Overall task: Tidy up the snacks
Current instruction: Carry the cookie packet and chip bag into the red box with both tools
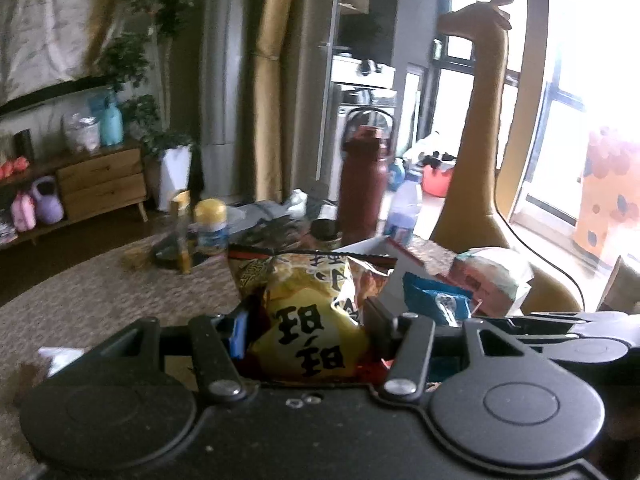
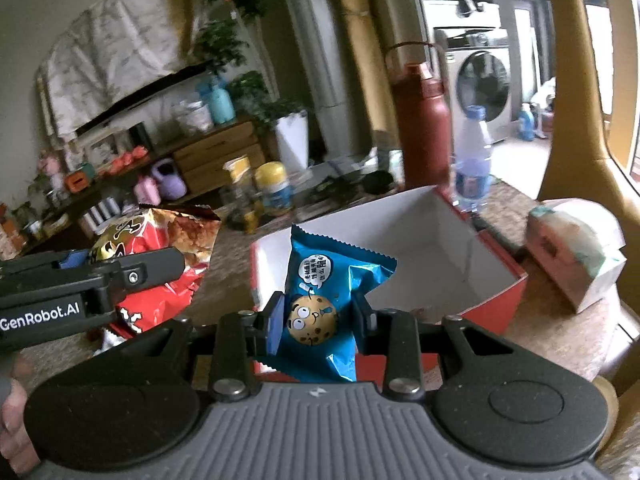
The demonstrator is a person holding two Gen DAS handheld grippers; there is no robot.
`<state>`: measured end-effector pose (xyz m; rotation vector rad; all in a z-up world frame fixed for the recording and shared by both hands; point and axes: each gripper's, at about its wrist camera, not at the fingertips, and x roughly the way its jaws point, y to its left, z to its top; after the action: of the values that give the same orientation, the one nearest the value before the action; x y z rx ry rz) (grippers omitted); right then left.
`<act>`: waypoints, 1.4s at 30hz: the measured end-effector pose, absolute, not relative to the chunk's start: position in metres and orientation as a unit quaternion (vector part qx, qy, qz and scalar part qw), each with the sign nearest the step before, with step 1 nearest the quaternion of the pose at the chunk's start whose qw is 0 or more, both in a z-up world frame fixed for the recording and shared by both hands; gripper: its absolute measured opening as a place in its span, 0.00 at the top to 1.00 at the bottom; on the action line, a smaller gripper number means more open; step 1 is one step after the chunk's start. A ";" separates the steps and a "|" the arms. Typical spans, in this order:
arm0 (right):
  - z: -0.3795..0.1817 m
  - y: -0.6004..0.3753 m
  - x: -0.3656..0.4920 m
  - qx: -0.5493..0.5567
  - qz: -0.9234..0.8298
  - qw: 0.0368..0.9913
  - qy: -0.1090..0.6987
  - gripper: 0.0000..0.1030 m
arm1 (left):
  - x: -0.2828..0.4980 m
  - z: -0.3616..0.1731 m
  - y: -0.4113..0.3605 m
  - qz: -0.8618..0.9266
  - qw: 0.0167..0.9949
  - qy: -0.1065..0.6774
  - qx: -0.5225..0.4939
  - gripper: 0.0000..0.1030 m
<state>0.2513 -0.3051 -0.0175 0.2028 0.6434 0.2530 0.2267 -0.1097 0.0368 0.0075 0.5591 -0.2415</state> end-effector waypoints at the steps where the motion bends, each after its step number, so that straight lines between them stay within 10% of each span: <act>1: -0.018 -0.310 0.256 0.100 0.118 0.937 0.314 0.68 | 0.232 0.037 -0.116 -0.124 0.953 0.276 0.004 0.47; 42: -0.141 -0.351 0.423 0.062 0.072 0.884 0.457 0.68 | 0.432 -0.113 -0.207 -0.113 0.870 0.472 0.089 0.47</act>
<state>0.4232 -0.3510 -0.1412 0.1292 0.9508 0.1494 0.4325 -0.2072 -0.1131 0.1862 0.9881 -0.2366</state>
